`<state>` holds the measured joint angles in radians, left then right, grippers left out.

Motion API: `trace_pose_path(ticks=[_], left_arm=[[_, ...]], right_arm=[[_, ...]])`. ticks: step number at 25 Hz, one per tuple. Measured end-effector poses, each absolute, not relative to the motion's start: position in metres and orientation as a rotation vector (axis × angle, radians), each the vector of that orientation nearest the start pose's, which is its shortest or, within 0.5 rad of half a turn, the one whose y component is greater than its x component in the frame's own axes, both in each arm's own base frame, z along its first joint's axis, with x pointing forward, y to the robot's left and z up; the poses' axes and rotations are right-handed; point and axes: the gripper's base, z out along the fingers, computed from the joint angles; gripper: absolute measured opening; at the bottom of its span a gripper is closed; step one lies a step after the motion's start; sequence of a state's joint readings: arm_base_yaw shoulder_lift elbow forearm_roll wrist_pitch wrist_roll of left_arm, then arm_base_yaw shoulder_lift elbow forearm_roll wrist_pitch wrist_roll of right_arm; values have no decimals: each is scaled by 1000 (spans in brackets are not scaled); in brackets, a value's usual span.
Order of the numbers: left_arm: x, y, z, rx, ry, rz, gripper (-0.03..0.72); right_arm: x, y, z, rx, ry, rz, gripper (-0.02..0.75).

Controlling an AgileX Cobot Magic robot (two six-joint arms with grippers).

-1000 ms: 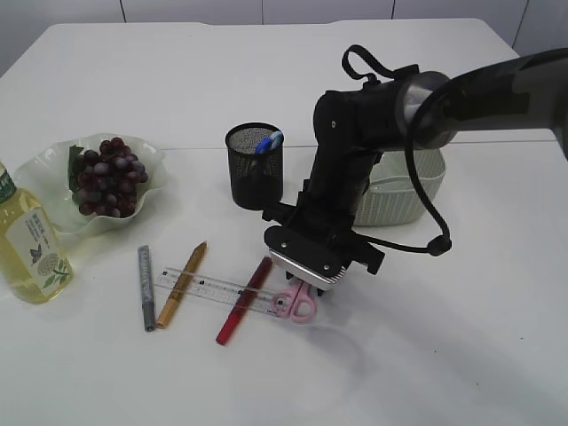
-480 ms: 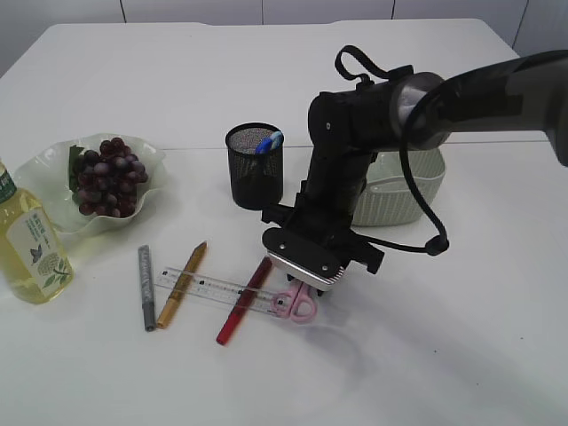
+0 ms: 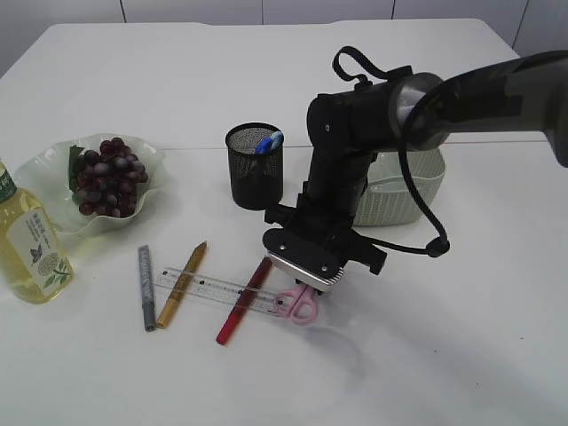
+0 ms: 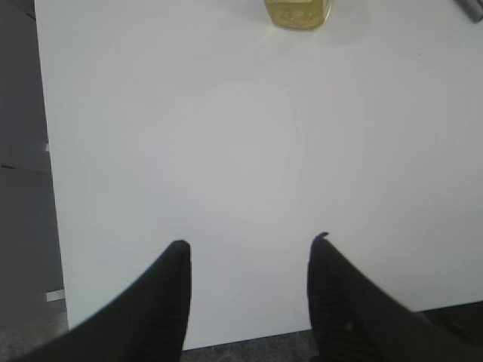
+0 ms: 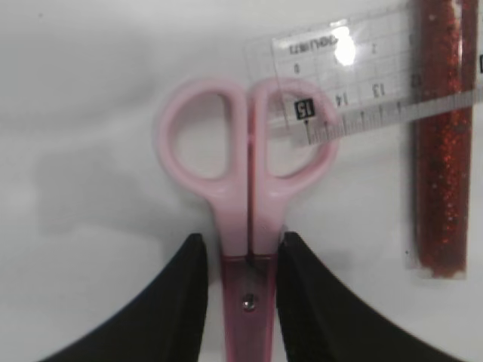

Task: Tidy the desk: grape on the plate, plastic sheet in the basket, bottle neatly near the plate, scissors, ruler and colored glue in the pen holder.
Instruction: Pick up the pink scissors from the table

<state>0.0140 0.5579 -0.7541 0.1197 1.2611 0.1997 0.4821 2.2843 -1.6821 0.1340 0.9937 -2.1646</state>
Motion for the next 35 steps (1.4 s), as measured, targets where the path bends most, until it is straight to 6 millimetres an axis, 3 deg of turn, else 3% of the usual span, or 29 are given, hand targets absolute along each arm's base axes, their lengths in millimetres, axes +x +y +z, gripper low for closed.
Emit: trace_pose_path(ticks=[7, 35], left_arm=[[66, 11, 322, 239, 2544, 242, 370], [66, 10, 321, 239, 2544, 224, 370]], right_arm=[[392, 217, 117, -2897, 876, 51, 139], [389, 210, 121, -2927, 943, 86, 133]])
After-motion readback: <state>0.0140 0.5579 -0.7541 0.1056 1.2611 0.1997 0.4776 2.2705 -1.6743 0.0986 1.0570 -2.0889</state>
